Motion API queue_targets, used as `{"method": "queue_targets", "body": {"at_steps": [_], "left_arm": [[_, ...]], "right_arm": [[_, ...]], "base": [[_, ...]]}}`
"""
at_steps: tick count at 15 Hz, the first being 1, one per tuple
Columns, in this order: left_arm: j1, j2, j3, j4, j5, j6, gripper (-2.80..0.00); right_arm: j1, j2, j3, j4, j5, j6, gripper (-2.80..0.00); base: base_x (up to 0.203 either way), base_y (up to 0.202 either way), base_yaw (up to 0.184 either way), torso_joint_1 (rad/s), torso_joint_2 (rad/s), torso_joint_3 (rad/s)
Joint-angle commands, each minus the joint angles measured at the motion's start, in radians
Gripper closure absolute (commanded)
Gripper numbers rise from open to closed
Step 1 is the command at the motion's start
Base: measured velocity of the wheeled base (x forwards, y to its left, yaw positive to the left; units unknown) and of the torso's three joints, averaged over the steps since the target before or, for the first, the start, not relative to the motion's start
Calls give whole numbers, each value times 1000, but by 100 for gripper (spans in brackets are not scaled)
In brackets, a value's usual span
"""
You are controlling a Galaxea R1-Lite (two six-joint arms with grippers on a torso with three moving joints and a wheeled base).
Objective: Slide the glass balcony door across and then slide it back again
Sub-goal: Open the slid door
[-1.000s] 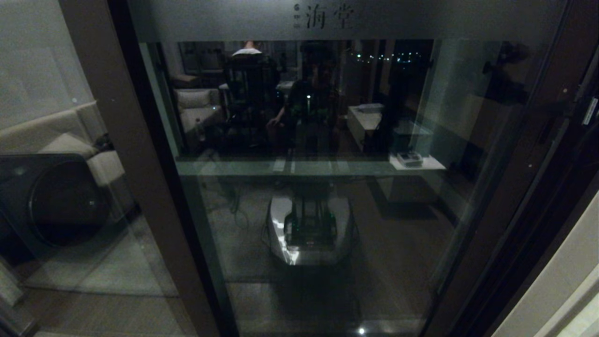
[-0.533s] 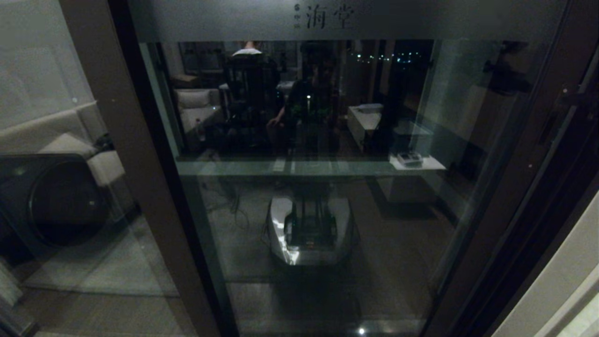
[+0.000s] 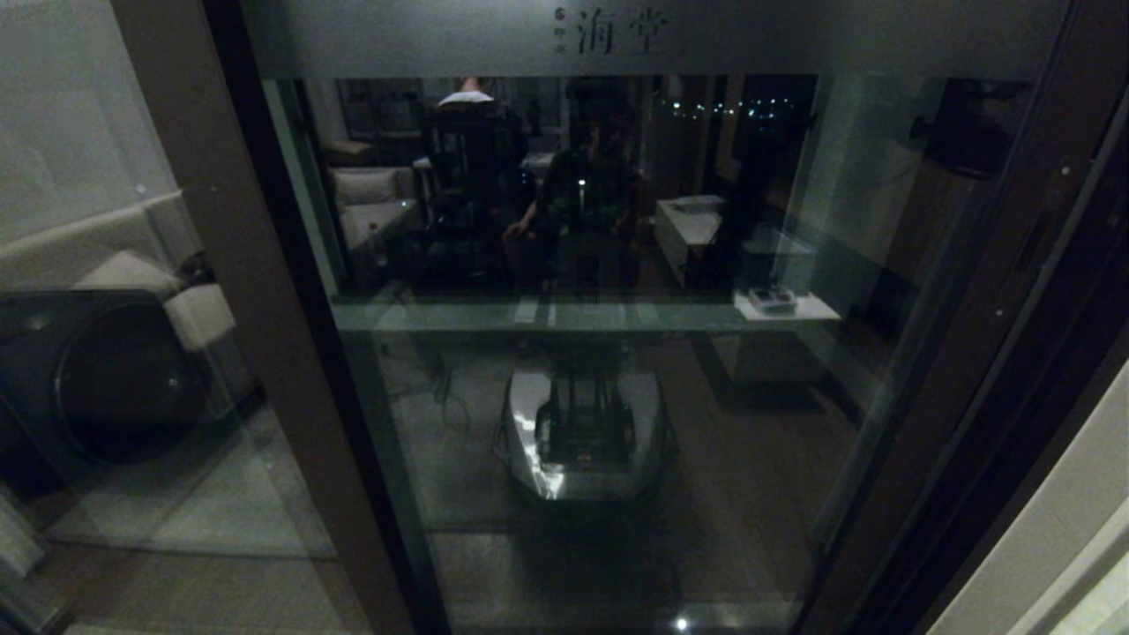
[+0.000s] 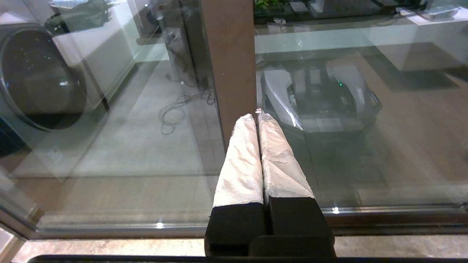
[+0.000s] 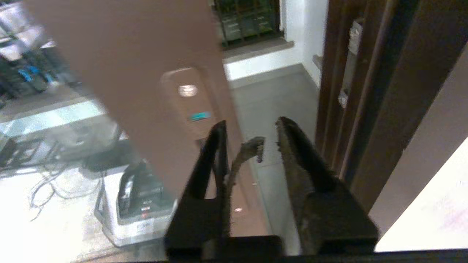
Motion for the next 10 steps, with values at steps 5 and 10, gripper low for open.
{"method": "queue_targets", "body": {"at_steps": [5,10], "left_arm": [[0,0,0,0,0,1,0],[1,0,-1,0,0,1,0]], "right_arm": [[3,119,-73,8,4,3,0],[50,197,-122,2,8,64,0]], "base": [[0,0,0,0,0,0],[0,0,0,0,0,0]]}}
